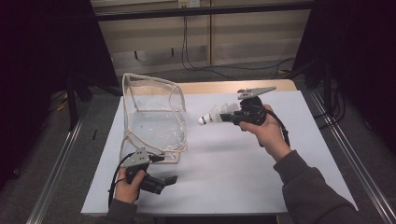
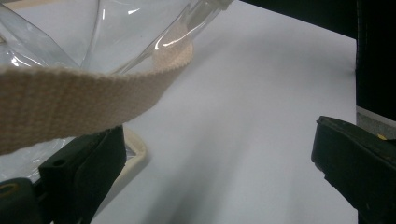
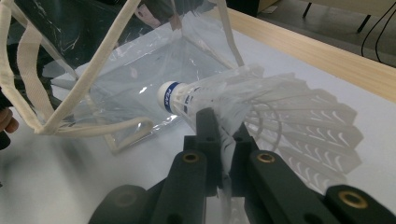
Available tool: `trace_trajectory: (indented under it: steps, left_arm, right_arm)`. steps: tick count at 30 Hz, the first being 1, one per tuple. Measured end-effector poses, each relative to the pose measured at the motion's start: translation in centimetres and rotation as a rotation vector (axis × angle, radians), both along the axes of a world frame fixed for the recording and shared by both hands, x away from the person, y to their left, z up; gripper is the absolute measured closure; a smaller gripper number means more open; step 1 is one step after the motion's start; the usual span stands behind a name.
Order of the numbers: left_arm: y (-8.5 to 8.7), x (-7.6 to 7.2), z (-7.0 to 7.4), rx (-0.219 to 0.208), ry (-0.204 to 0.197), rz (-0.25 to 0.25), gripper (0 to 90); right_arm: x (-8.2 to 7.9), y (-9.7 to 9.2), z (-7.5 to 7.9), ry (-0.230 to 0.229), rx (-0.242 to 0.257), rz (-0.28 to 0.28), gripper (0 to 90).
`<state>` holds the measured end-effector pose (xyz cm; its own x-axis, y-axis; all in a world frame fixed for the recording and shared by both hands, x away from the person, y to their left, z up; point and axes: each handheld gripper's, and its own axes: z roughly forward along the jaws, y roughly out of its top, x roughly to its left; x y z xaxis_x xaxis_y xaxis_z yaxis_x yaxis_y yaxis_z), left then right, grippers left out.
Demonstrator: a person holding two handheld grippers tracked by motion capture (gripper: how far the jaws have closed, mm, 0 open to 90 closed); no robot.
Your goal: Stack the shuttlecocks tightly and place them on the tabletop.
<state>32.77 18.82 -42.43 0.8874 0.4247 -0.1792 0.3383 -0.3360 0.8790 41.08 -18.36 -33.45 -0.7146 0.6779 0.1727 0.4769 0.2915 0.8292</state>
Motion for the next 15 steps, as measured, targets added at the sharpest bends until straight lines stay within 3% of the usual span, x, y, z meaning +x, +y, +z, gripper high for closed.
trace_trajectory:
  steps: [15]
  left_arm:
    - [-0.1,-0.2,0.0,0.004,0.002,0.001,3.3]
  right_arm:
    - [0.2,0.4,1.9,-0.017,-0.004,0.004,87.9]
